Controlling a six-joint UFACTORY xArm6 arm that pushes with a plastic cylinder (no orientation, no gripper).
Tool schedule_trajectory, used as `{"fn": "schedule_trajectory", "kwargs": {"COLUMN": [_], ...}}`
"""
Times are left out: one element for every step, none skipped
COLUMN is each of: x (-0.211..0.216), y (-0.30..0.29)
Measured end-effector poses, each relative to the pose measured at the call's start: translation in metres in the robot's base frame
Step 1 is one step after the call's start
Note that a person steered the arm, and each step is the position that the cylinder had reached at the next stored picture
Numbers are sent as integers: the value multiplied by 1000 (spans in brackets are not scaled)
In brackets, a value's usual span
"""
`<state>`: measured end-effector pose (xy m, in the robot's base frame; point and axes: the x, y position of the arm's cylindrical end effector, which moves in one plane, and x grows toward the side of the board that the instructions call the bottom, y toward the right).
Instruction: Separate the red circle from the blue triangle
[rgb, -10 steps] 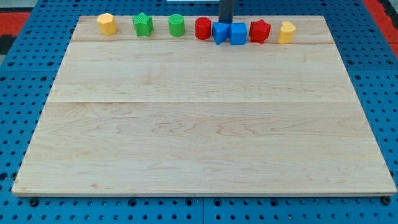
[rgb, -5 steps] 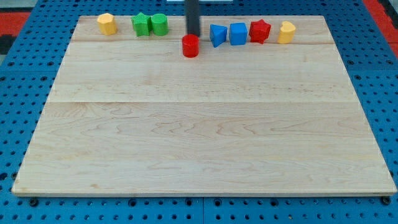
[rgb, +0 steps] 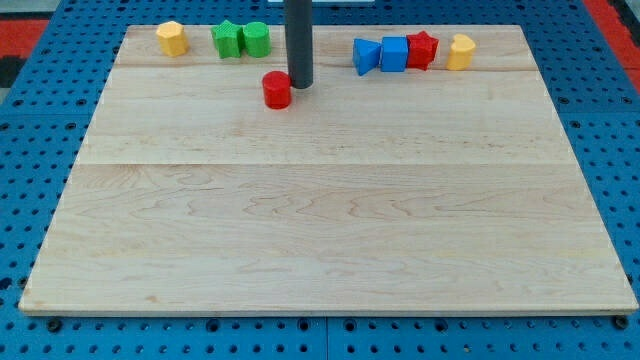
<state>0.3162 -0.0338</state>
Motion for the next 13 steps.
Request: {"fn": "schedule_trajectory", "kwargs": {"x": [11,34,34,35,40,40,40,15,-10,-16,-16,-17,-17], "y": [-23,-22,-51,-60,-61,-69,-96,-103,-104,-131,-138,-138,-139]}}
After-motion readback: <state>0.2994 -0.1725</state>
